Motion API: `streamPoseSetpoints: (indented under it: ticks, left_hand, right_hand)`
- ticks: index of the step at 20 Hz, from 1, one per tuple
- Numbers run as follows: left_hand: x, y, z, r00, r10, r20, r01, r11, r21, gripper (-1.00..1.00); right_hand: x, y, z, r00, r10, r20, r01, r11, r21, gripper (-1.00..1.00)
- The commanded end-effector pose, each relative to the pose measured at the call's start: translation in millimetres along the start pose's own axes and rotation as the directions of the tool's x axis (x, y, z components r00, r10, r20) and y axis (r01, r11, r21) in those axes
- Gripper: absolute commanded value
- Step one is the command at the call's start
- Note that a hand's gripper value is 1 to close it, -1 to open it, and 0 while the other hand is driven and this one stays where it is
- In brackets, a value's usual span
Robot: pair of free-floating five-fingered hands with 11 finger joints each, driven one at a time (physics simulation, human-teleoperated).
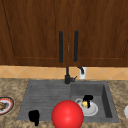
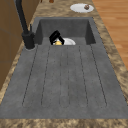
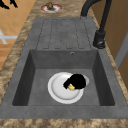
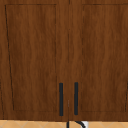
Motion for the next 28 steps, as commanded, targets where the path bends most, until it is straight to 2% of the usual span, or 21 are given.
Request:
streamPoseSetpoints:
  ticks: [1,2,3,5,7,8,12,14,16,18,20,21,22,25,27,28]
  left_hand:
    - [0,0,0,1.0,0.0,0.0,0.0,1.0,0.0,0.0]
    - [0,0,0,1.0,0.0,0.0,0.0,1.0,0.0,0.0]
    - [0,0,0,1.0,0.0,0.0,0.0,1.0,0.0,0.0]
    - [0,0,0,1.0,0.0,0.0,0.0,1.0,0.0,0.0]
    - [0,0,0,1.0,0.0,0.0,0.0,1.0,0.0,0.0]
    - [0,0,0,1.0,0.0,0.0,0.0,1.0,0.0,0.0]
    - [0,0,0,1.0,0.0,0.0,0.0,1.0,0.0,0.0]
    - [0,0,0,1.0,0.0,0.0,0.0,1.0,0.0,0.0]
    - [0,0,0,1.0,0.0,0.0,0.0,1.0,0.0,0.0]
    - [0,0,0,1.0,0.0,0.0,0.0,1.0,0.0,0.0]
    - [0,0,0,1.0,0.0,0.0,0.0,1.0,0.0,0.0]
    - [0,0,0,1.0,0.0,0.0,0.0,1.0,0.0,0.0]
    - [0,0,0,1.0,0.0,0.0,0.0,1.0,0.0,0.0]
    - [0,0,0,1.0,0.0,0.0,0.0,1.0,0.0,0.0]
    - [0,0,0,1.0,0.0,0.0,0.0,1.0,0.0,0.0]
    - [0,0,0,1.0,0.0,0.0,0.0,1.0,0.0,0.0]
  right_hand:
    - [2,29,17,1.0,0.018,0.006,-0.018,0.998,-0.057,-1.0]
    - [5,26,28,1.0,0.031,0.005,-0.03,0.998,-0.062,-1.0]
    - [8,22,36,0.997,0.076,-0.015,-0.077,0.994,-0.084,-1.0]
    - [7,15,41,0.987,0.144,-0.077,-0.154,0.979,-0.135,-1.0]
    - [8,4,51,0.98,0.162,-0.114,-0.181,0.966,-0.183,-1.0]
    - [8,-2,52,0.976,0.178,-0.123,-0.198,0.964,-0.178,-1.0]
    - [12,-24,60,0.972,0.19,-0.136,-0.207,0.971,-0.122,-1.0]
    - [14,-32,66,0.974,0.191,-0.122,-0.203,0.974,-0.099,-1.0]
    - [17,-37,74,0.977,0.183,-0.113,-0.194,0.976,-0.102,-1.0]
    - [17,-34,91,0.976,0.193,-0.098,-0.206,0.967,-0.147,-1.0]
    - [21,-31,97,0.983,0.163,-0.08,-0.175,0.97,-0.172,-1.0]
    - [22,-29,101,0.985,0.153,-0.077,-0.165,0.967,-0.196,-1.0]
    - [23,-29,113,0.982,0.167,-0.086,-0.183,0.952,-0.247,-1.0]
    - [27,-28,120,0.979,0.17,-0.114,-0.198,0.929,-0.312,-1.0]
    - [29,-29,127,0.978,0.167,-0.126,-0.201,0.919,-0.34,-1.0]
    - [31,-22,134,0.976,0.184,-0.118,-0.213,0.921,-0.327,-1.0]
